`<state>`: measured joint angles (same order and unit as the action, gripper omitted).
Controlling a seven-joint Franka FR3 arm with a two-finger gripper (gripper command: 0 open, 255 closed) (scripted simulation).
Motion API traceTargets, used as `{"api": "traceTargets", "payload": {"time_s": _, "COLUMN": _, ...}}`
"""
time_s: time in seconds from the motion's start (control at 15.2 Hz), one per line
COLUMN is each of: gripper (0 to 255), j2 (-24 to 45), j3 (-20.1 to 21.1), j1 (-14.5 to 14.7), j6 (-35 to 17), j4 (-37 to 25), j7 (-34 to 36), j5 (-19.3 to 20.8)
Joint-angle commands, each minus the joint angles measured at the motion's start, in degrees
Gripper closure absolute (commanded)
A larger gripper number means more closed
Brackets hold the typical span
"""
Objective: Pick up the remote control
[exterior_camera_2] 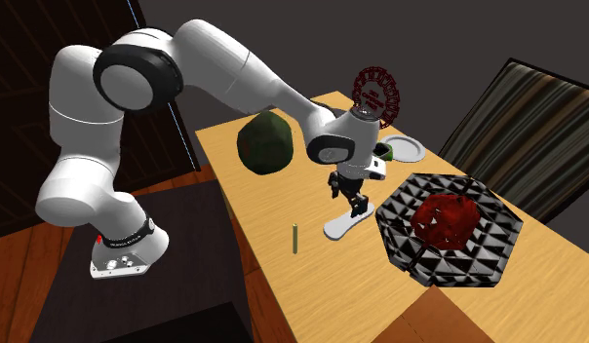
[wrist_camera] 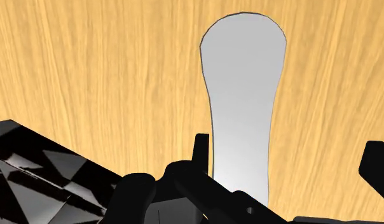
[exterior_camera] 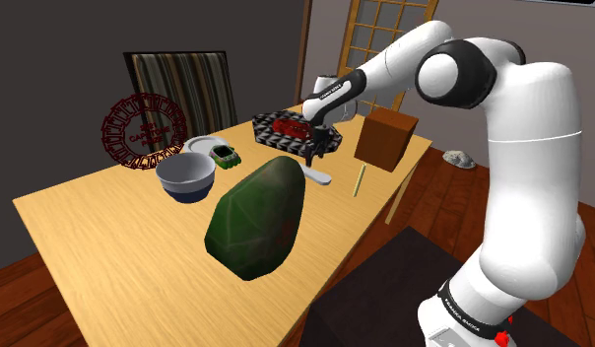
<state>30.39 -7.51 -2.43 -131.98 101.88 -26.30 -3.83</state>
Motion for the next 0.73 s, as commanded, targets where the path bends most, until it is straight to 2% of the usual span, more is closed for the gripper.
{"api": "traceTargets", "payload": {"time_s": 0.0, "gripper": 0, "j2": 4.5, "j3": 0.4, "j1": -0.5, "j6": -0.1, "j4": -4.3, "j7": -0.9, "j5": -0.2}}
{"api": "traceTargets", "payload": {"time_s": 0.13, "gripper": 0, "j2": 8.3, "j3": 0.6, "j1": -0.9, "j6": 0.2, "j4": -8.5, "j7": -1.6, "j5": -0.2}}
{"api": "traceTargets", "payload": {"time_s": 0.66, "gripper": 0, "j2": 12.3, "j3": 1.0, "j1": -1.2, "j6": -3.4, "j4": -8.8, "j7": -1.7, "j5": -0.6}}
